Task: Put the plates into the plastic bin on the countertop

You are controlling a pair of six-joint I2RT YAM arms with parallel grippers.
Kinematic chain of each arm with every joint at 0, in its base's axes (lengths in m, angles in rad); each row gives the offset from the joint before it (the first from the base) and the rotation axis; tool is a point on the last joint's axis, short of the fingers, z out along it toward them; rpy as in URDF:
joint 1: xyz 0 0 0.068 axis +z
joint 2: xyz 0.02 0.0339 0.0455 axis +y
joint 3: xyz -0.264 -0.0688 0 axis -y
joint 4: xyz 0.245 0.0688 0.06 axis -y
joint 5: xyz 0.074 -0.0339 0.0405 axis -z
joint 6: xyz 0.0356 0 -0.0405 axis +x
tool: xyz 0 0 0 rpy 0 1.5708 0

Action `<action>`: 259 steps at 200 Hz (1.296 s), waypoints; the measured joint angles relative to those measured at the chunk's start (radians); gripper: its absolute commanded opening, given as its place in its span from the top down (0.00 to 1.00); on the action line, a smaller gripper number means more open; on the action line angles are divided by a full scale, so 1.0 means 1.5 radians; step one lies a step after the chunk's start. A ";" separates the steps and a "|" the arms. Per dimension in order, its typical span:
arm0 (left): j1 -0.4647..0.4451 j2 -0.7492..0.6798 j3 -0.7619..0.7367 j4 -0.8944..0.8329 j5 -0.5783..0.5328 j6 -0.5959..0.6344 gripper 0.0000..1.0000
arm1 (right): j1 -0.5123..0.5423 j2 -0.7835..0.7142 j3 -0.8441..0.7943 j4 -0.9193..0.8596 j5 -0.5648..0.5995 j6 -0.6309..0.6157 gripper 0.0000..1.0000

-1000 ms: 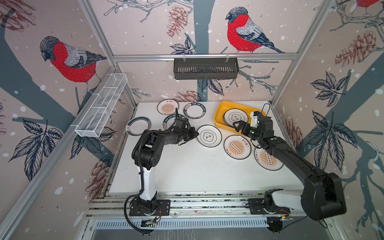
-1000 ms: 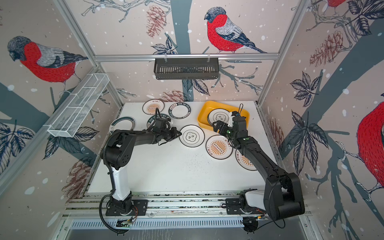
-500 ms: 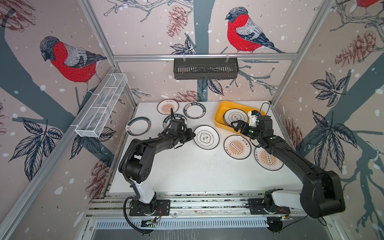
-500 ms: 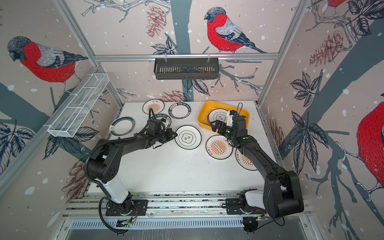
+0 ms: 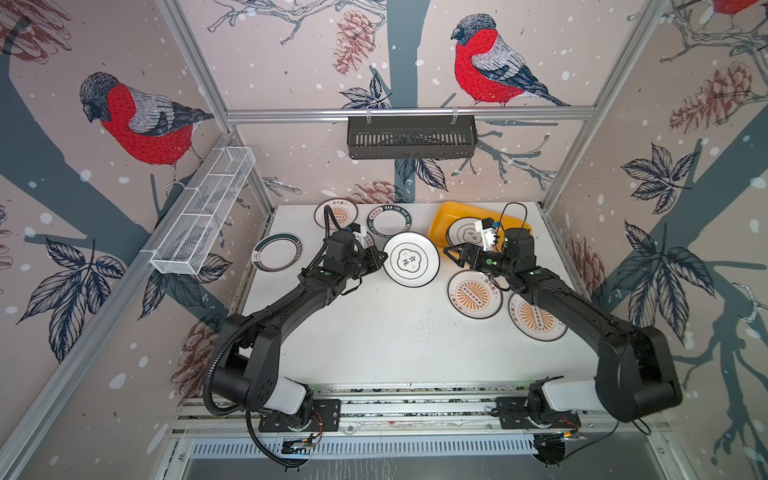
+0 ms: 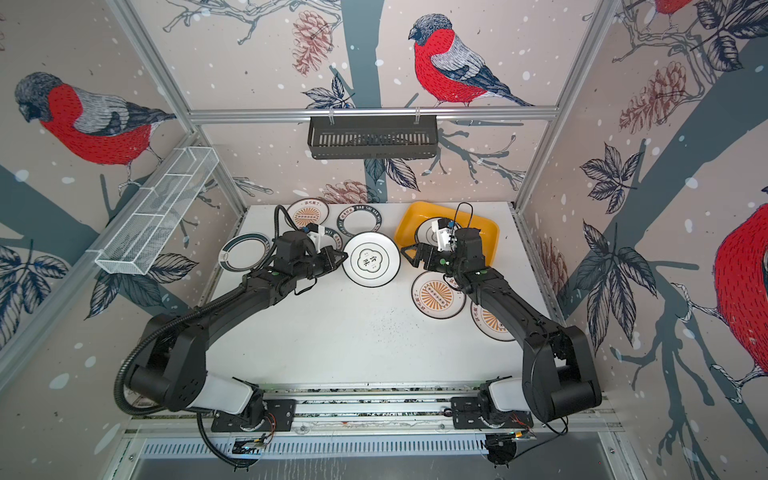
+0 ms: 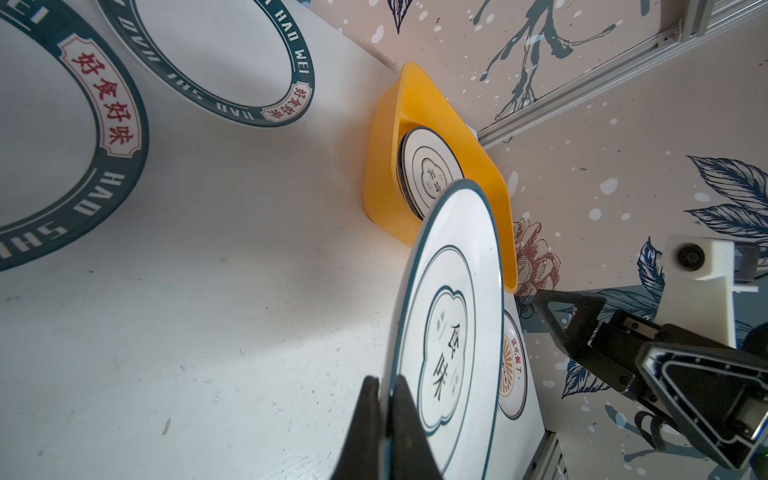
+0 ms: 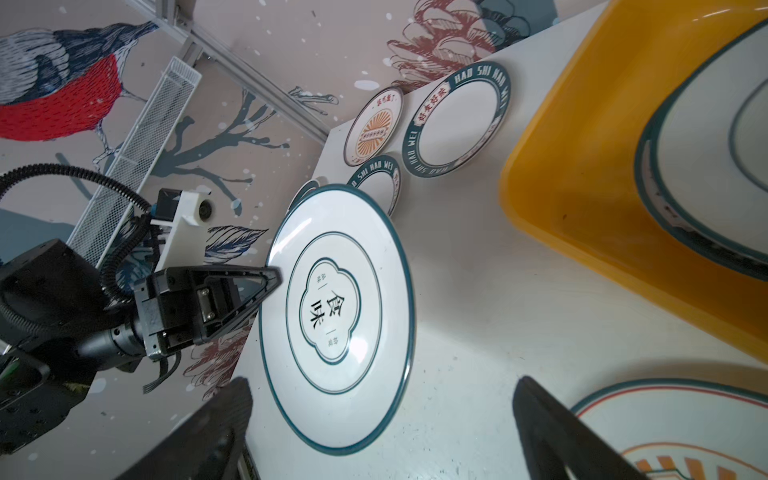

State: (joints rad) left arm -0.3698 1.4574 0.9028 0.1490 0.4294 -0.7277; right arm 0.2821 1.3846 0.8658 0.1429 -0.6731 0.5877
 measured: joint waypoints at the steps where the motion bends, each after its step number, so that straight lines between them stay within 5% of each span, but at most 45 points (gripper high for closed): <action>1: 0.000 -0.002 0.000 0.000 0.001 -0.001 1.00 | 0.001 0.001 0.001 0.000 -0.002 -0.001 0.06; 91: 0.000 -0.050 -0.037 0.073 0.054 -0.050 1.00 | 0.008 0.038 0.002 0.032 -0.051 0.010 0.43; 151: 0.000 -0.050 -0.042 0.092 0.062 -0.063 1.00 | 0.012 0.048 0.004 0.049 -0.063 0.025 0.81; 187: 0.000 -0.050 -0.042 0.090 0.062 -0.063 1.00 | 0.013 0.052 0.007 0.050 -0.066 0.025 0.91; 259: 0.000 -0.068 -0.042 0.089 0.062 -0.055 0.39 | 0.011 0.063 0.011 0.045 -0.048 0.045 0.98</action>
State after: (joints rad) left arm -0.3695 1.3556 0.8394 0.2829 0.5217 -0.8108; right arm 0.2993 1.4792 0.8829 0.2104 -0.7444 0.6544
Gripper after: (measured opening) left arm 0.547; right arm 0.072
